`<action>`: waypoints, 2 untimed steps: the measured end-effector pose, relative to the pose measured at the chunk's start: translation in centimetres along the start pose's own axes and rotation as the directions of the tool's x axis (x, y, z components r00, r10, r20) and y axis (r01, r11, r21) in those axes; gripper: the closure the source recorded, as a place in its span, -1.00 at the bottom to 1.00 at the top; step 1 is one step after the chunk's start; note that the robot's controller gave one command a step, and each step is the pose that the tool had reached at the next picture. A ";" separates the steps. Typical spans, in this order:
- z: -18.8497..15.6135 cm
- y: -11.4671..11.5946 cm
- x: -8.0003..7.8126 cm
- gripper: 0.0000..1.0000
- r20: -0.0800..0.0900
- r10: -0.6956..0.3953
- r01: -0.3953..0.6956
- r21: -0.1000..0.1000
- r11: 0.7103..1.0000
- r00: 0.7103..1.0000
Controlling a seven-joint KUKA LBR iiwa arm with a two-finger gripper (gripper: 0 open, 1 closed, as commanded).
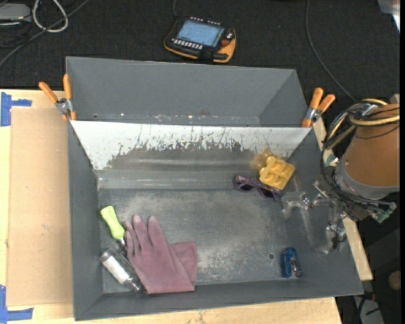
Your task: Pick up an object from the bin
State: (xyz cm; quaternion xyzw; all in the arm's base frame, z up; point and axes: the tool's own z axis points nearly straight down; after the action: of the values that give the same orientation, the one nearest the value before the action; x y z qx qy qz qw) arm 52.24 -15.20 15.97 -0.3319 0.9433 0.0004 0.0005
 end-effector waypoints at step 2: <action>8.8 3.4 2.6 -1.00 0.010 -0.360 0.360 -0.012 0.933 0.933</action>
Offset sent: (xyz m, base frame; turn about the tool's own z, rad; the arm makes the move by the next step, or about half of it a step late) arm -0.0423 -0.0004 -0.0897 -0.3674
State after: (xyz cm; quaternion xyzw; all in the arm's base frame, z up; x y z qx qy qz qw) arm 48.07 -14.19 7.16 -0.4991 0.8665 0.0080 0.0022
